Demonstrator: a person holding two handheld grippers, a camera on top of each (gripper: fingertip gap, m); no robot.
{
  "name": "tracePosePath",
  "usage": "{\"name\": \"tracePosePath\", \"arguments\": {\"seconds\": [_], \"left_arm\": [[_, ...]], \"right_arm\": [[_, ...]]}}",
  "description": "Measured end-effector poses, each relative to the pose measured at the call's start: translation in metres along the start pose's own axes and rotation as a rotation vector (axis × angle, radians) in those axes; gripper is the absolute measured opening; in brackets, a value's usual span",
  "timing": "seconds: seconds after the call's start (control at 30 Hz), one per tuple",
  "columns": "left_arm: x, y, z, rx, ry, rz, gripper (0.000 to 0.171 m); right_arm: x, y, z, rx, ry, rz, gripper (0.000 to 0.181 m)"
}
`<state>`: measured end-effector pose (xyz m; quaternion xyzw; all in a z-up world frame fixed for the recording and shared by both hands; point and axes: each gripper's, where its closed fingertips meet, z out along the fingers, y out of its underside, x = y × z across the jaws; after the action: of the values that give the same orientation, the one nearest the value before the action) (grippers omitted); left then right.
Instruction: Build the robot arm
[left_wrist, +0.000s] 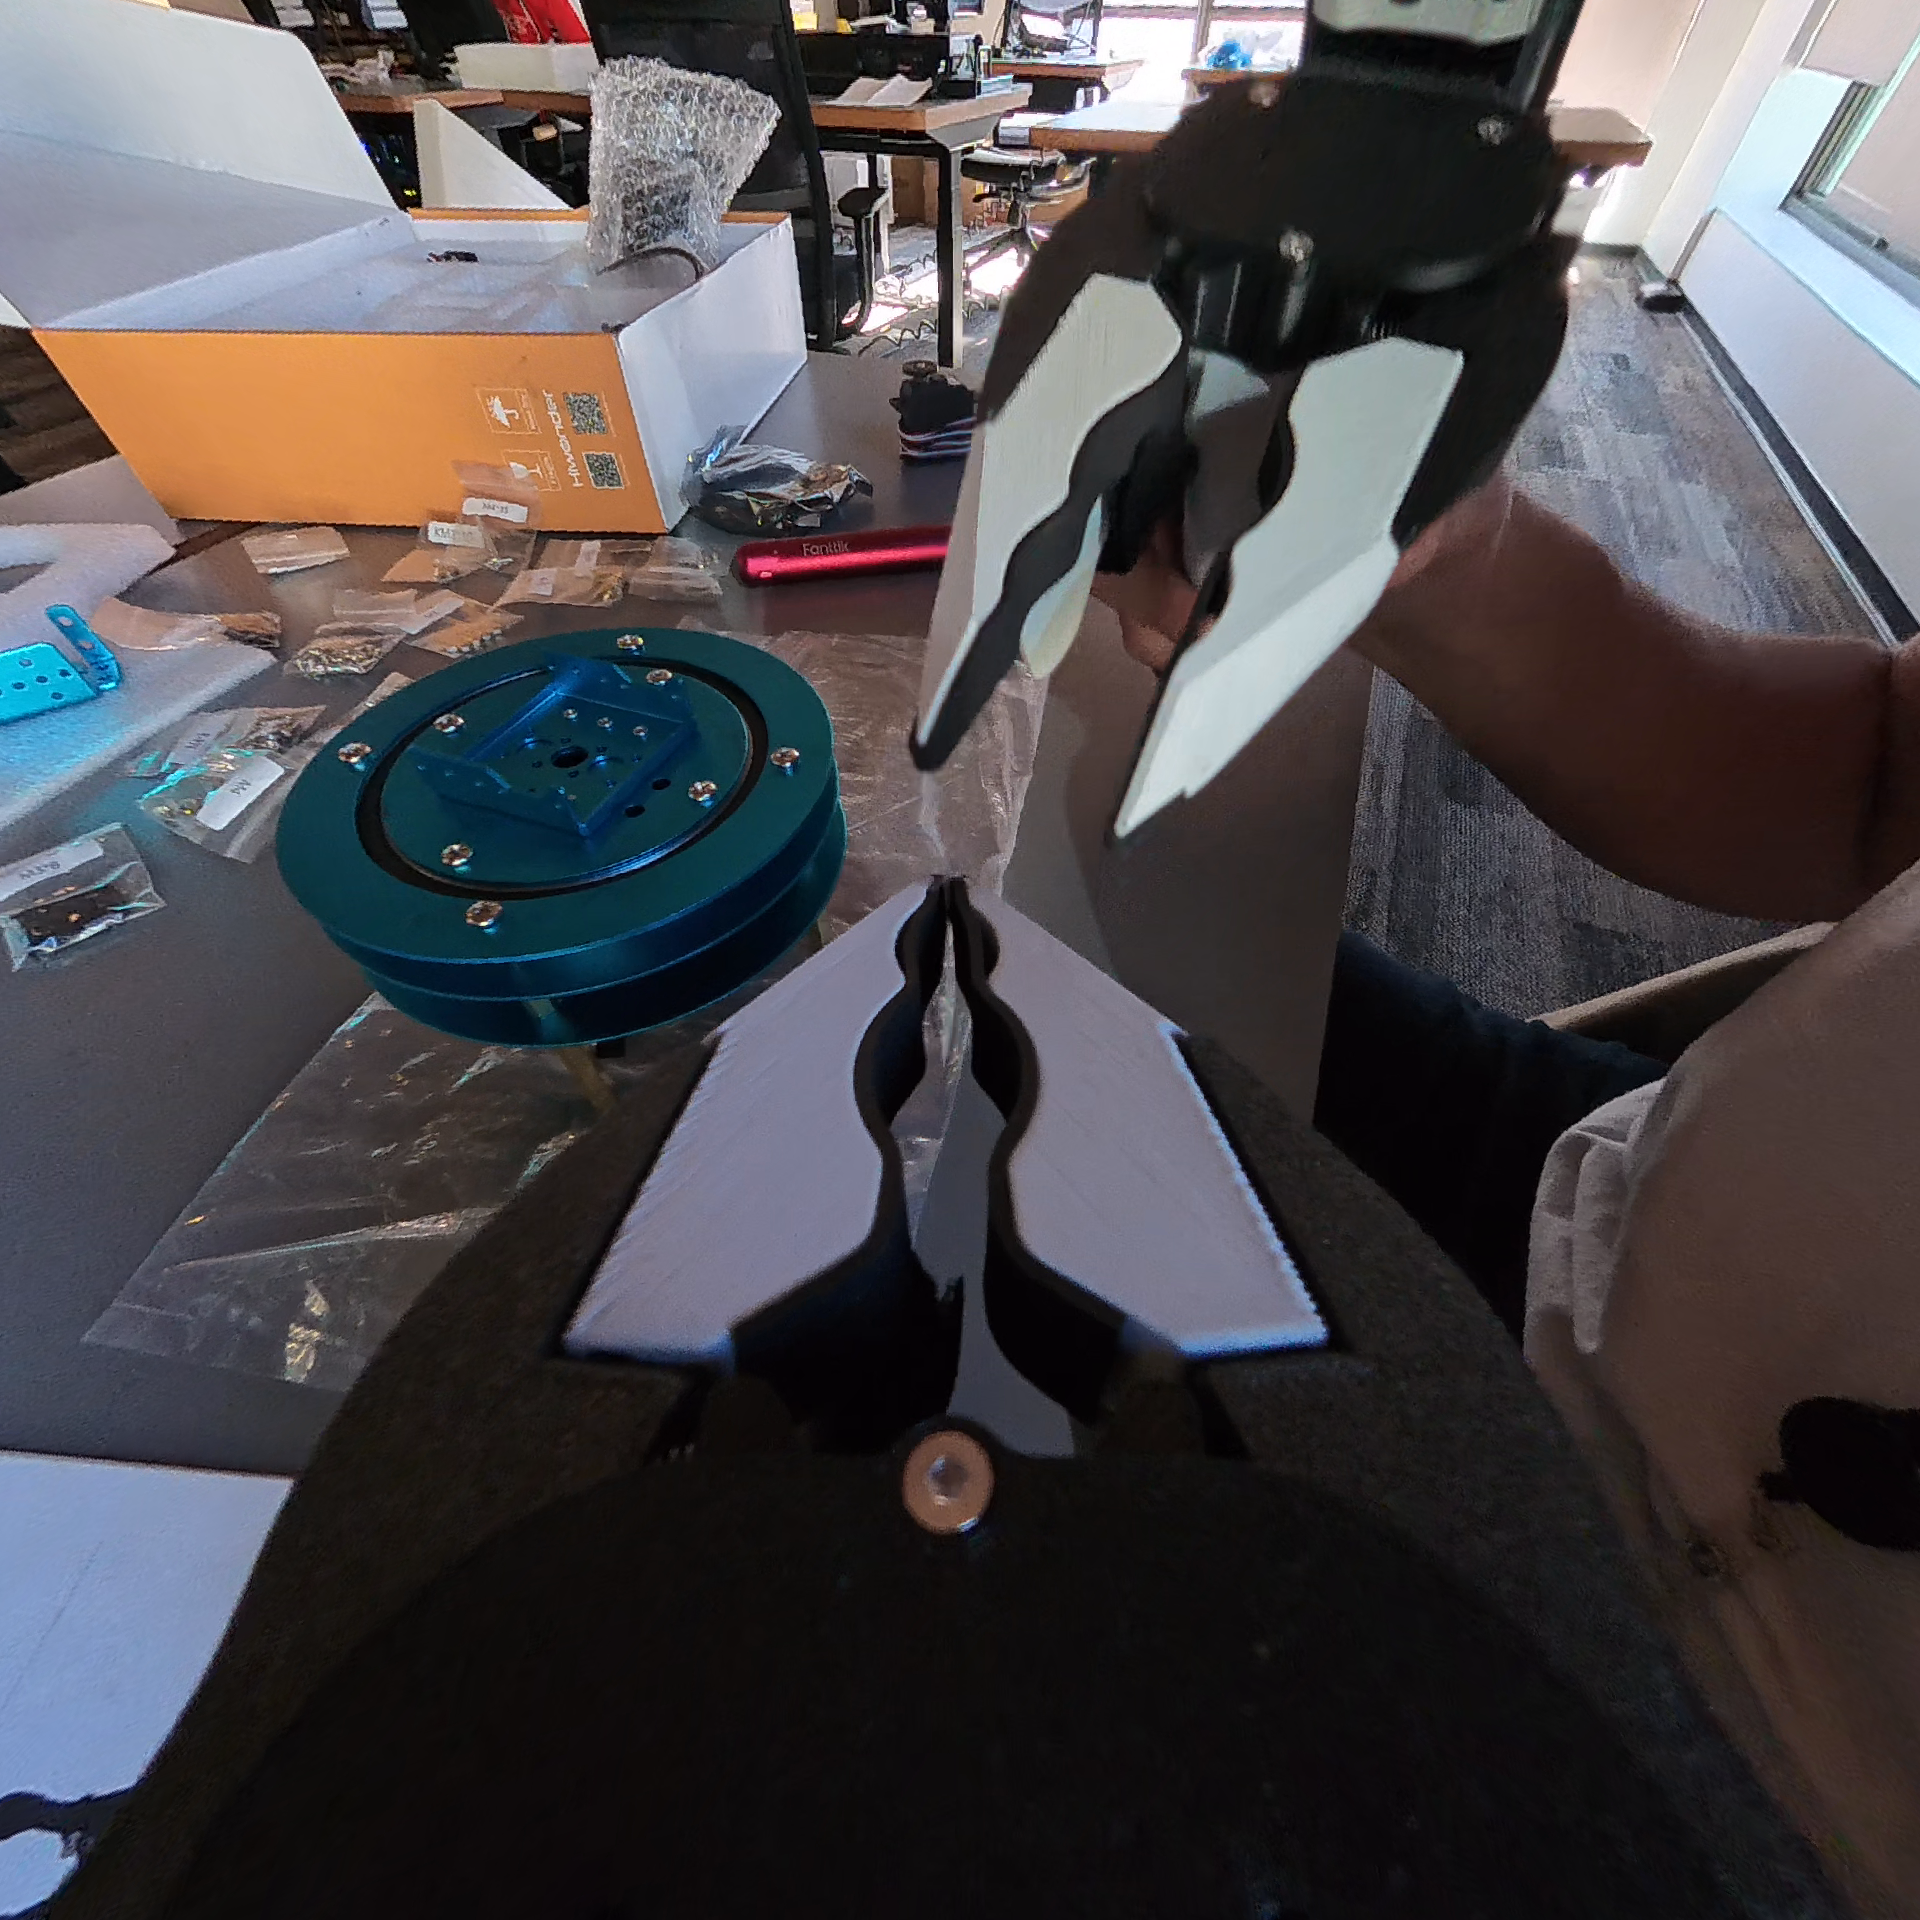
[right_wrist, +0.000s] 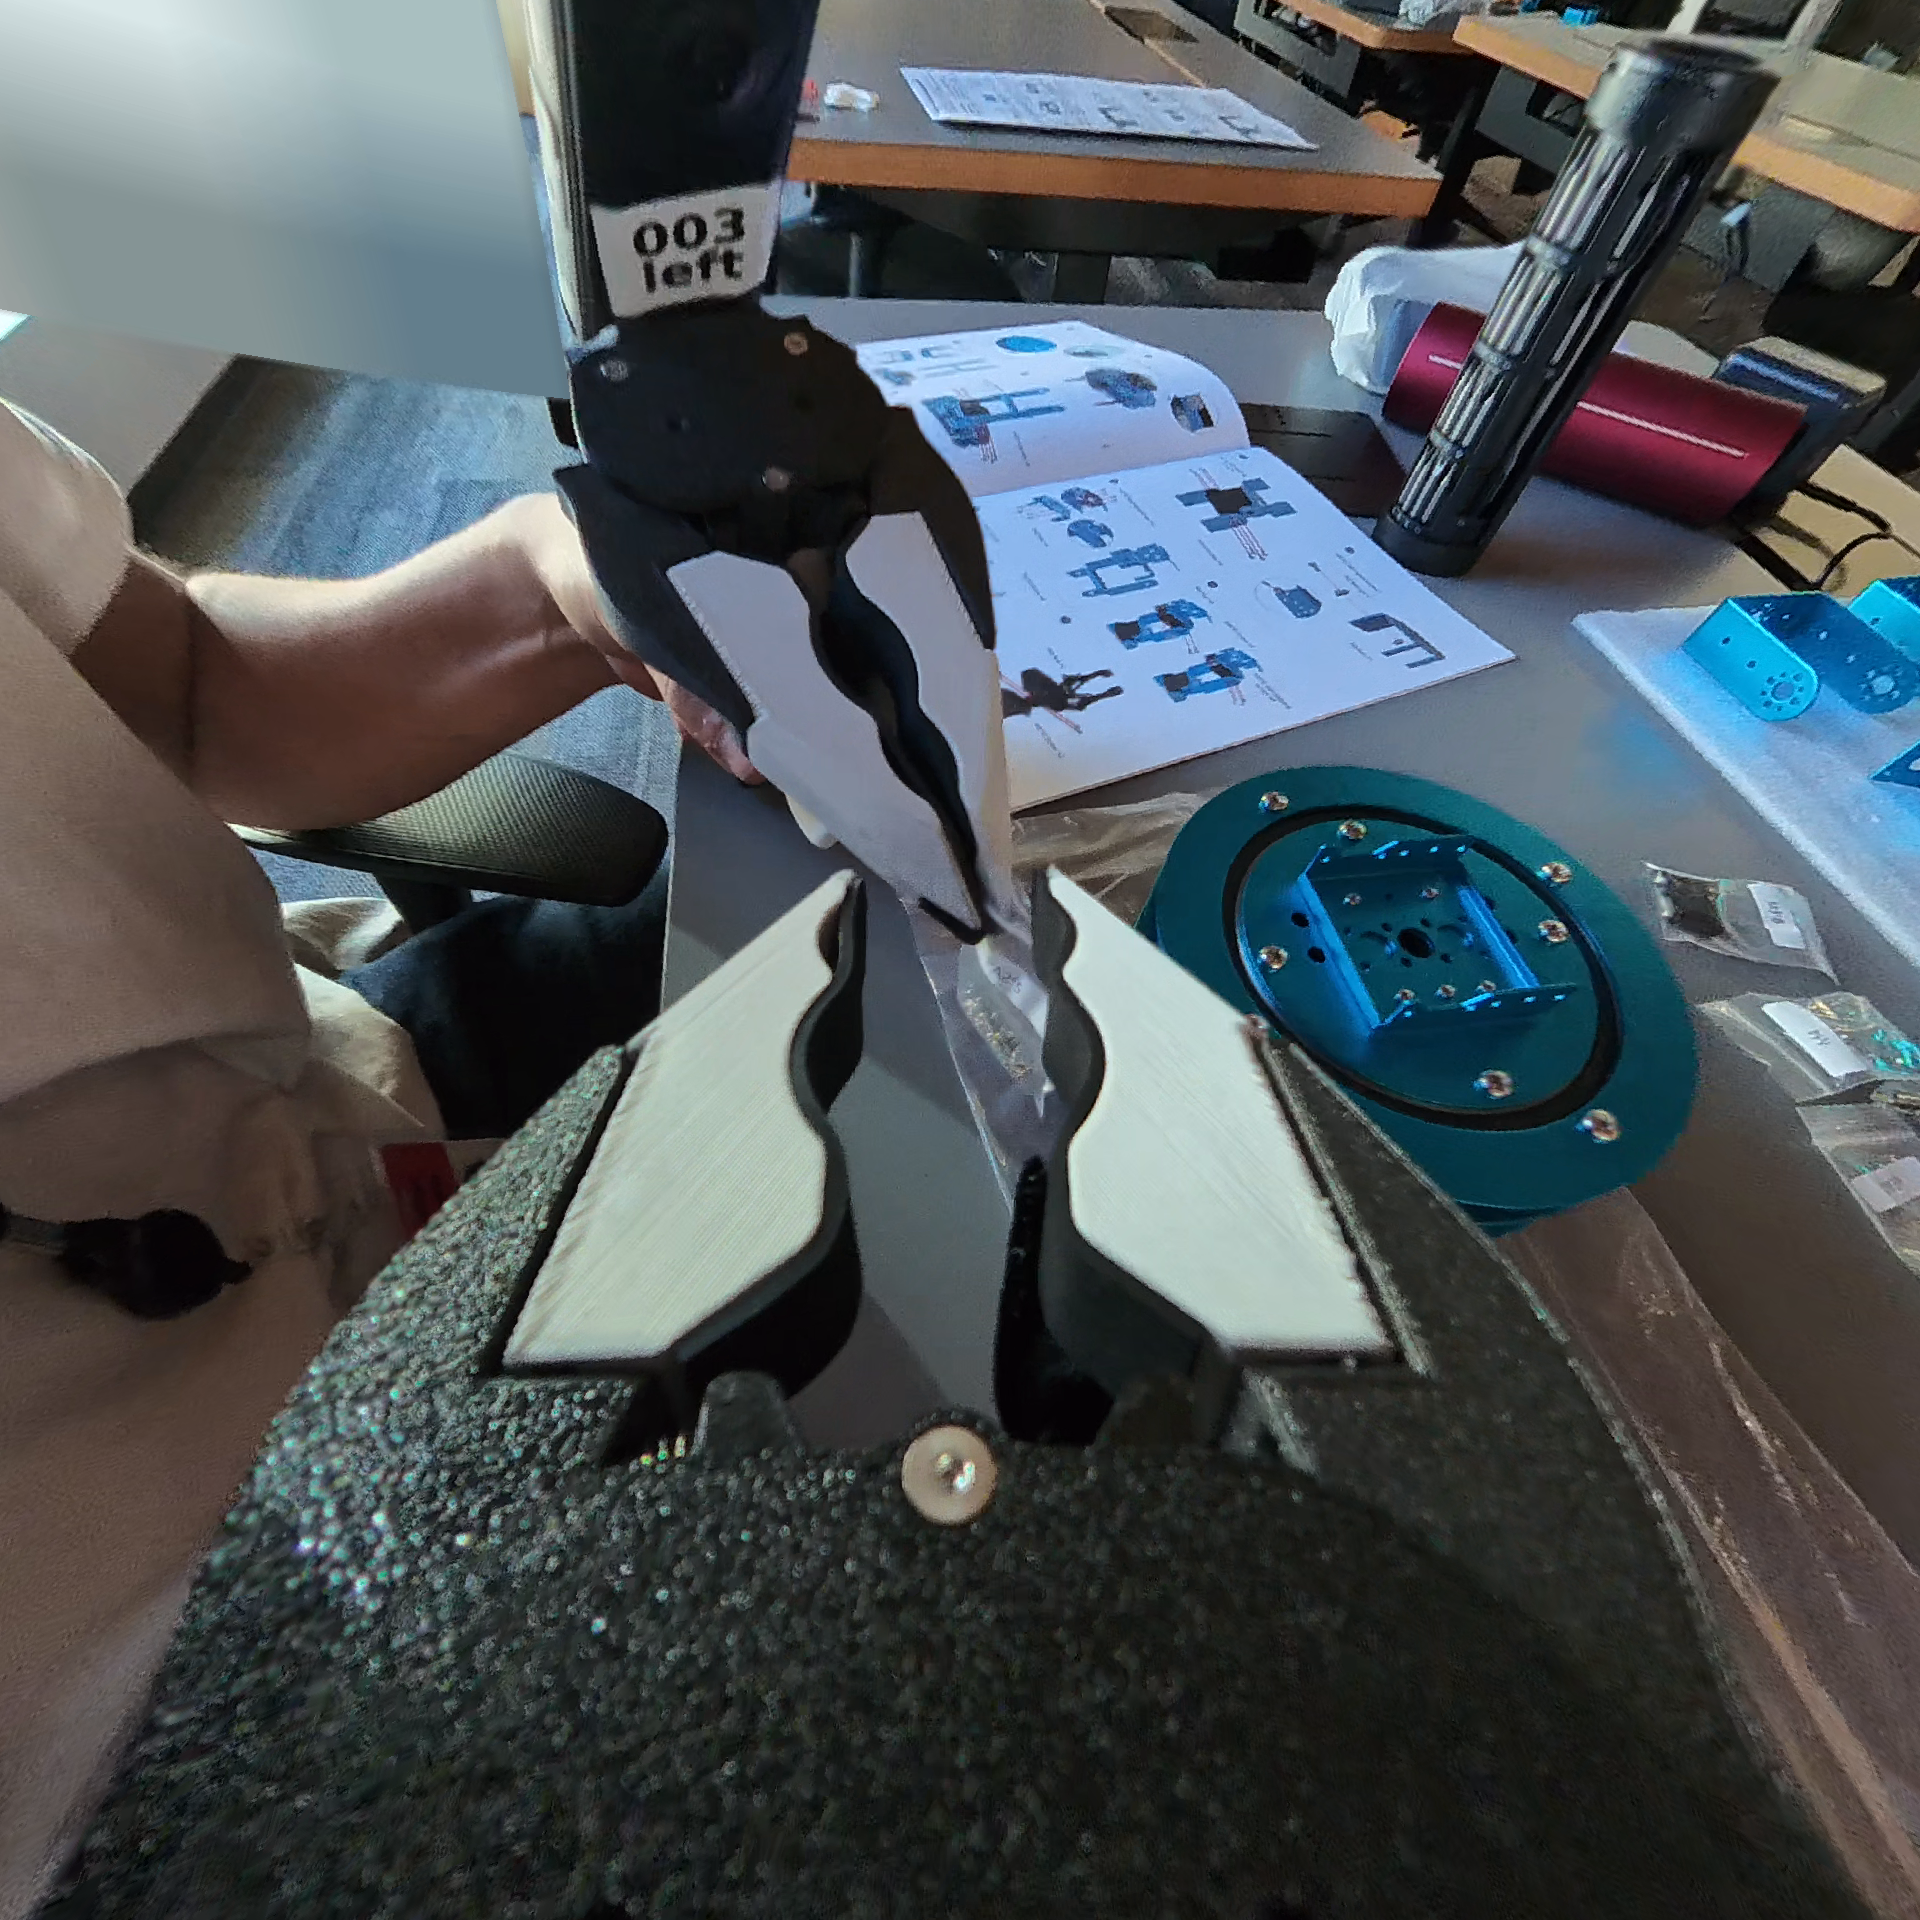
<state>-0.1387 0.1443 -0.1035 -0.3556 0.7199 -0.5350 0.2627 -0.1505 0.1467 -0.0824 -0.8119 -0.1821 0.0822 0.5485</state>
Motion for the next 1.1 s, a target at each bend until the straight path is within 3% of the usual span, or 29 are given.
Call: {"name": "tracePosePath", "arguments": {"seconds": [0.23,0.37,1.1], "left_arm": [[0.006,0.0,0.0,-0.001,0.004,0.077,0.0],[0.013,0.0,0.001,-0.004,0.024,0.1,0.0],[0.022,0.002,0.003,-0.018,0.07,0.129,0.0]], "right_arm": [[0.015,-0.01,-0.01,-0.035,-0.034,0.036,0.024],[0.013,0.0,-0.004,-0.104,-0.11,0.04,0.028],[0.018,0.014,-0.001,-0.206,-0.147,-0.017,0.028]]}}
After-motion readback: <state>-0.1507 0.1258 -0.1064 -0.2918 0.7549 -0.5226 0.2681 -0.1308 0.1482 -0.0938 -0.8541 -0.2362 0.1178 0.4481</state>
